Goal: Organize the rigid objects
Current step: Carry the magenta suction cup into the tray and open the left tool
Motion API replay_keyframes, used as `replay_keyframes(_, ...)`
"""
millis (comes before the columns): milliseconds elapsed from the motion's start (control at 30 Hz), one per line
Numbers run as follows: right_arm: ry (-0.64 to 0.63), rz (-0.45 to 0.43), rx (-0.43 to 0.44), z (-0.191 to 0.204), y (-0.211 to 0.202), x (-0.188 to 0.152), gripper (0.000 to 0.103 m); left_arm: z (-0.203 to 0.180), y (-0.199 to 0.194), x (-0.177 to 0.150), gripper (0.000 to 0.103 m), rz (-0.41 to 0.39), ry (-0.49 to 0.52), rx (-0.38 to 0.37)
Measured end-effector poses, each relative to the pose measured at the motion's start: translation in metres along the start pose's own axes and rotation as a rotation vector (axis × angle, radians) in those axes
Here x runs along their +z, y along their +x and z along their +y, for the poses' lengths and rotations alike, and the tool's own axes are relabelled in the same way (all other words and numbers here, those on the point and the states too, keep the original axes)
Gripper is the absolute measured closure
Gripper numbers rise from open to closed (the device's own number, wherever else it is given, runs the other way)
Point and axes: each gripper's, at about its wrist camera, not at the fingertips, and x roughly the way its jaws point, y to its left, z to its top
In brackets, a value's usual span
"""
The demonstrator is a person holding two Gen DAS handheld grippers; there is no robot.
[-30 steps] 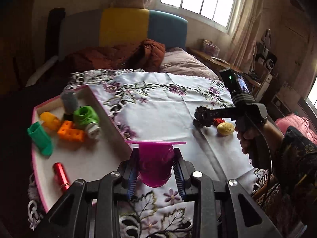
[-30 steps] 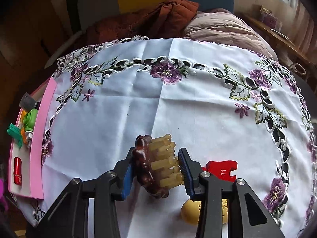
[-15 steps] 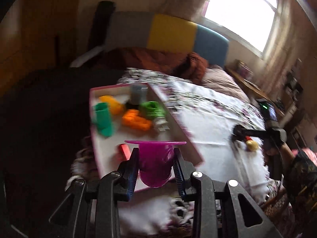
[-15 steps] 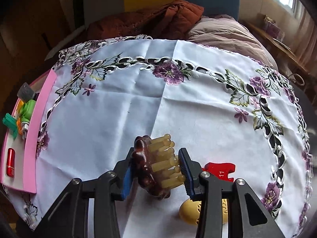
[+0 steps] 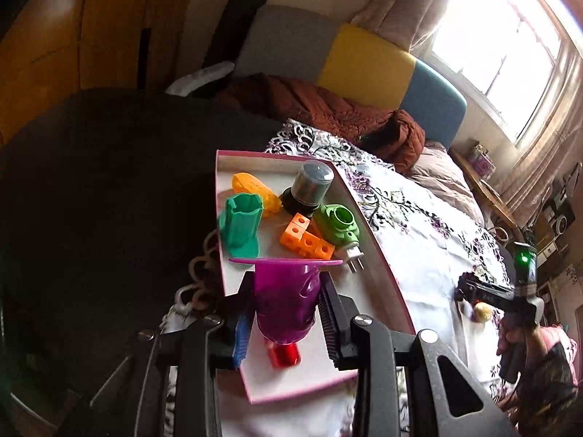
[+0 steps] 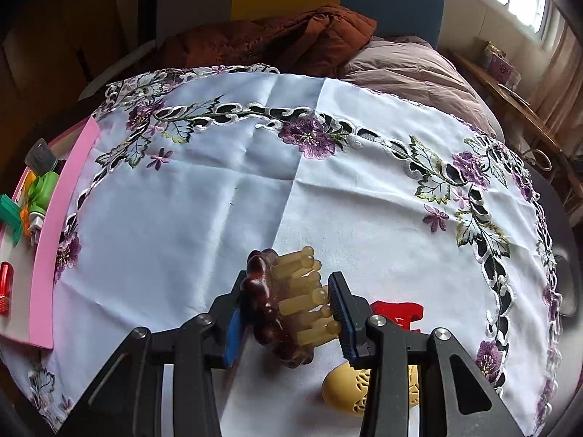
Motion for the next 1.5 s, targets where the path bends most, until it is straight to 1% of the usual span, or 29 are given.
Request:
replay_keyframes(67,-0.001,0.001,-0.001,0.0,0.0,0.0,0.06,-0.001,0.014,0.006,0.071,0.012,0.008,0.027)
replay_keyframes(167,-0.005,0.001,-0.003,0.0,0.0,0.0,0.06,0.002,0.032,0.016,0.071,0.033,-0.014,0.04)
replay_keyframes(300,-0.007,0.002,-0.004,0.001,0.0,0.0,0.06,0.002,0.061,0.025,0.07,0.056,0.027,0.09)
replay_keyframes(400,-0.01,0.002,-0.006,0.001,0.0,0.0,0.06,0.008,0.083,0.026,0.07,0.102,0.024,0.115)
replay_keyframes(467,-0.008,0.003,-0.005,0.001,0.0,0.0,0.06,0.012,0.091,0.023,0.068,0.13,0.019,0.124)
replay_keyframes(500,-0.004,0.004,-0.006,0.0,0.0,0.0,0.06,0.012,0.091,0.021,0.066,0.132,0.021,0.133)
replay_keyframes(567,0.001,0.004,-0.009,0.0,0.0,0.0,0.06,0.011,0.087,0.018,0.062,0.111,0.041,0.144)
replay_keyframes(733,0.008,0.004,-0.03,-0.002,0.0,0.0,0.06,0.012,0.071,0.012,0.059,0.065,0.045,0.122)
replay_keyframes(867,0.002,-0.006,-0.044,-0.001,-0.001,-0.003,0.06,0.017,0.06,0.008,0.059,0.056,-0.01,0.097)
replay_keyframes(933,0.011,-0.012,-0.038,-0.004,-0.001,-0.004,0.06,0.021,0.053,0.009,0.059,0.056,-0.051,0.111)
replay_keyframes(1000,-0.007,-0.02,-0.048,-0.004,0.001,-0.003,0.06,0.025,0.045,0.01,0.059,0.039,-0.077,0.109)
replay_keyframes(1133,-0.026,-0.031,-0.075,-0.004,0.003,0.0,0.06,0.029,0.034,0.012,0.059,-0.015,-0.053,0.113)
replay_keyframes(1233,-0.04,-0.037,-0.099,0.0,0.002,-0.001,0.06,0.034,0.024,0.009,0.059,-0.03,-0.043,0.116)
replay_keyframes(1300,-0.066,-0.041,-0.112,0.005,0.002,-0.001,0.06,0.037,0.014,0.006,0.059,-0.054,-0.037,0.126)
replay_keyframes(1367,-0.046,-0.058,-0.091,0.007,-0.005,0.002,0.06,0.041,0.004,0.001,0.059,-0.073,-0.033,0.14)
replay_keyframes(1433,-0.048,-0.101,-0.072,0.02,-0.021,0.006,0.061,0.045,-0.004,-0.002,0.059,-0.09,-0.045,0.16)
replay_keyframes(1500,-0.067,-0.151,0.015,0.048,-0.042,0.012,0.061,0.049,-0.01,-0.005,0.059,-0.099,-0.058,0.16)
